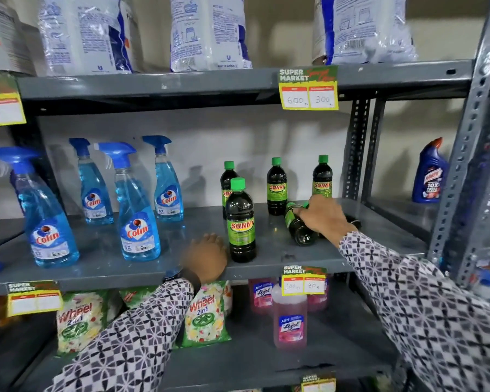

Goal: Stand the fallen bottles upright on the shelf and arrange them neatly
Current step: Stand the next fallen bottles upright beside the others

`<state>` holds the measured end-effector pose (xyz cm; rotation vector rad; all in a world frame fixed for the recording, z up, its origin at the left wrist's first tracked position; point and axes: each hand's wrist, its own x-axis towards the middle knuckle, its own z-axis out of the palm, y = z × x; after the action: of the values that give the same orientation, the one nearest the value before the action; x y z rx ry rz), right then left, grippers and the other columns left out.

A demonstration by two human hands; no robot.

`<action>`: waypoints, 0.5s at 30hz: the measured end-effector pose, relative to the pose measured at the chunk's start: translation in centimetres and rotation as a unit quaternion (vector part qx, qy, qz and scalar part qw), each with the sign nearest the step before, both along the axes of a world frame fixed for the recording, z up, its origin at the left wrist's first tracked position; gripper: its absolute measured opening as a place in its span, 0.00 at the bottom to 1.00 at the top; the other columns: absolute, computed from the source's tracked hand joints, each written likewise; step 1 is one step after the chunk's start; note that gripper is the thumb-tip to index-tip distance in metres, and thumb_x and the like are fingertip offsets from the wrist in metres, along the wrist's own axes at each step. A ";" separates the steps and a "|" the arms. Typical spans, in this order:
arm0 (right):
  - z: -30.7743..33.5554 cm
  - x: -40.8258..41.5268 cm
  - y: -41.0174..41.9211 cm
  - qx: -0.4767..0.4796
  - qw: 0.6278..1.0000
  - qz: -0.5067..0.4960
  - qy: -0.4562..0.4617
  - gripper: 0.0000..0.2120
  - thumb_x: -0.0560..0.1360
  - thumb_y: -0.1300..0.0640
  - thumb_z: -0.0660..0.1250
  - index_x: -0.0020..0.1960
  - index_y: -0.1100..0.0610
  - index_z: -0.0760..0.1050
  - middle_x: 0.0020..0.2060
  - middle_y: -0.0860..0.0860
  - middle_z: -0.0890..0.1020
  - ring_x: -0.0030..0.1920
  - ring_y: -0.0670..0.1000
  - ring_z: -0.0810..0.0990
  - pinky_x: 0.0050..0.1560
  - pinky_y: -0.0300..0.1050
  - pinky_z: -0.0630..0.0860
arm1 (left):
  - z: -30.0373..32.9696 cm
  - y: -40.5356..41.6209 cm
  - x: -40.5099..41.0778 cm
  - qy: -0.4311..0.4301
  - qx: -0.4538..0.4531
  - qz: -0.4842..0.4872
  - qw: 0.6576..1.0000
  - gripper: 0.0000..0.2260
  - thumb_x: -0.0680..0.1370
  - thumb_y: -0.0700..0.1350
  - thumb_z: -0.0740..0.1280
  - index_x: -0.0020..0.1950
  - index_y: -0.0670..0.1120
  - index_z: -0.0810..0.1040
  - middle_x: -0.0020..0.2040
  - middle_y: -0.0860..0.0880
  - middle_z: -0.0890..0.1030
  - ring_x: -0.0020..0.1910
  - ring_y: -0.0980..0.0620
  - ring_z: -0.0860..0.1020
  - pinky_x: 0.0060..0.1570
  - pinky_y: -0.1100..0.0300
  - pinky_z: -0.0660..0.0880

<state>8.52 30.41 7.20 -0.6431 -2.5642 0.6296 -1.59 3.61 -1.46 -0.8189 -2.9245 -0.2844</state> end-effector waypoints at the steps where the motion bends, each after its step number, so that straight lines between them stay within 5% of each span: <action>1: 0.2 -0.4 0.3 -0.011 0.999 0.004 -0.041 0.18 0.80 0.44 0.69 0.46 0.59 0.74 0.44 0.55 0.82 0.51 0.61 0.85 0.54 0.56 0.83 | -0.1 -0.2 0.0 0.001 -0.002 -0.003 1.000 0.26 0.85 0.52 0.47 0.82 0.44 0.58 0.84 0.44 0.57 0.83 0.45 0.53 0.81 0.43 0.48; 4: 0.4 -1.8 0.9 -0.086 0.992 0.015 -0.087 0.20 0.77 0.45 0.73 0.55 0.61 0.76 0.47 0.55 0.81 0.52 0.61 0.85 0.54 0.59 0.86 | -0.4 -0.2 0.0 0.003 0.001 -0.010 1.000 0.26 0.86 0.53 0.45 0.83 0.45 0.56 0.84 0.44 0.55 0.84 0.46 0.52 0.81 0.44 0.46; 10: 0.8 -2.7 1.3 -0.239 0.966 0.008 -0.100 0.24 0.69 0.51 0.81 0.57 0.64 0.78 0.50 0.63 0.85 0.45 0.65 0.87 0.41 0.63 0.87 | -0.3 -0.2 0.0 0.001 -0.002 -0.006 1.000 0.26 0.86 0.53 0.45 0.83 0.45 0.55 0.84 0.46 0.55 0.84 0.47 0.52 0.82 0.45 0.47; 15: 1.1 -2.3 2.0 -0.320 0.947 0.014 -0.002 0.28 0.67 0.53 0.82 0.60 0.64 0.76 0.49 0.62 0.85 0.43 0.62 0.88 0.34 0.58 0.86 | -0.2 0.0 0.3 0.014 0.000 -0.005 1.000 0.26 0.86 0.52 0.46 0.83 0.45 0.57 0.84 0.45 0.57 0.83 0.47 0.54 0.82 0.45 0.49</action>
<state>6.24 32.45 8.29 -0.7997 -2.3530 1.4971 -1.29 3.61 -1.67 -0.8306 -2.8961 -0.2714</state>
